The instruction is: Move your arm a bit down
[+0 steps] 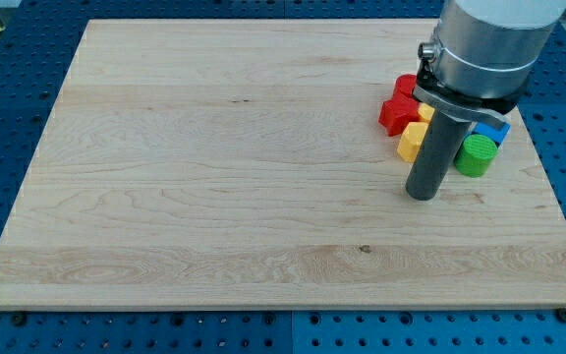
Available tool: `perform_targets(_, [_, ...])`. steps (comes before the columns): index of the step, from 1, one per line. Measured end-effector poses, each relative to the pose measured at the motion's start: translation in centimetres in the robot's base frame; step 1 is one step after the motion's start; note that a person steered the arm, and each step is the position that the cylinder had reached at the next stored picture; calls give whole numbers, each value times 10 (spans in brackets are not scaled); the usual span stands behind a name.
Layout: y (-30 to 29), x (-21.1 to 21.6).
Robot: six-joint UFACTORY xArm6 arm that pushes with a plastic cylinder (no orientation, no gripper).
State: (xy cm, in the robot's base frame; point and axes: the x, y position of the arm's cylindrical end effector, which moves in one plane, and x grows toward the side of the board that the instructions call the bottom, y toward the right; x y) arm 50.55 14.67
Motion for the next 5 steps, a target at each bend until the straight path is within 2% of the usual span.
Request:
perform_targets(2, [0,20])
perform_targets(5, [0,23])
